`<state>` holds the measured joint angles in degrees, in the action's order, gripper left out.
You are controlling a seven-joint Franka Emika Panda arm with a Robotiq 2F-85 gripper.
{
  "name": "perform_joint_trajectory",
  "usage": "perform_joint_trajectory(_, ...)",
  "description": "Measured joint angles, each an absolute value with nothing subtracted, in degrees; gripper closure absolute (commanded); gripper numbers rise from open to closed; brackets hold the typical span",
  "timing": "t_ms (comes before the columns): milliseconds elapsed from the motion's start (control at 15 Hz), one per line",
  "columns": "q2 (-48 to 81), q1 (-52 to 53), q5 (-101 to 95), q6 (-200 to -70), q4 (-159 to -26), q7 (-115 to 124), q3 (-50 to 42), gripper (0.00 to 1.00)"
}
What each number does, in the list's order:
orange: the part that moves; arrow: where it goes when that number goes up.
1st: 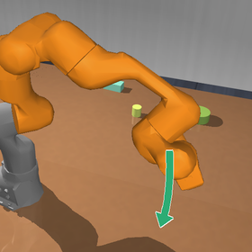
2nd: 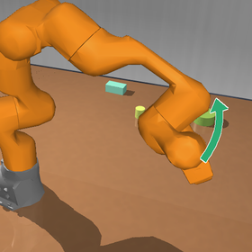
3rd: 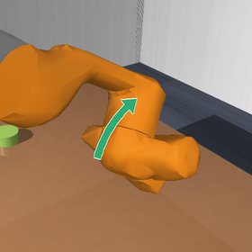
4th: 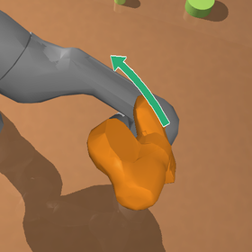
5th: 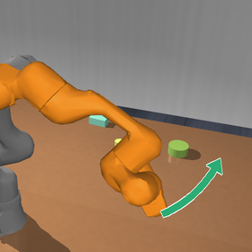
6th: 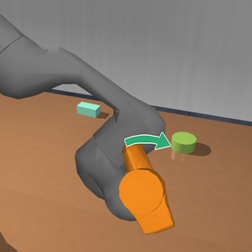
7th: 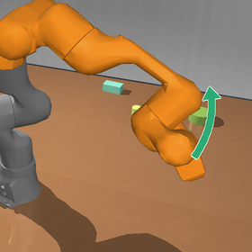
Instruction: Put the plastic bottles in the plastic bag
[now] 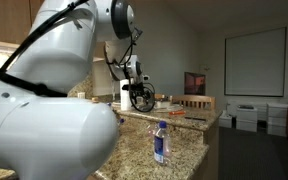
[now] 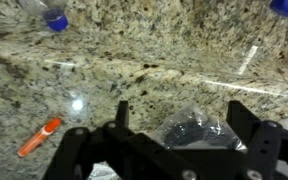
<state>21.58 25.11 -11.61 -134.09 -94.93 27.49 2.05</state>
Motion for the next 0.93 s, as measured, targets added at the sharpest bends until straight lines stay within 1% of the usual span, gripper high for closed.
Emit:
perform_joint_trajectory(200,19.0,25.1,-13.2,-126.9,-94.3,28.8,2.0,0.00)
perform_joint_trajectory(600,13.8,24.2,-14.3,-108.3,-95.2,30.2,2.8,0.00)
perform_joint_trajectory(800,9.4,21.4,-14.2,-104.6,-98.9,34.9,2.8,0.00)
perform_joint_trajectory(933,5.4,18.0,-12.5,-104.3,-103.6,36.5,2.6,0.00)
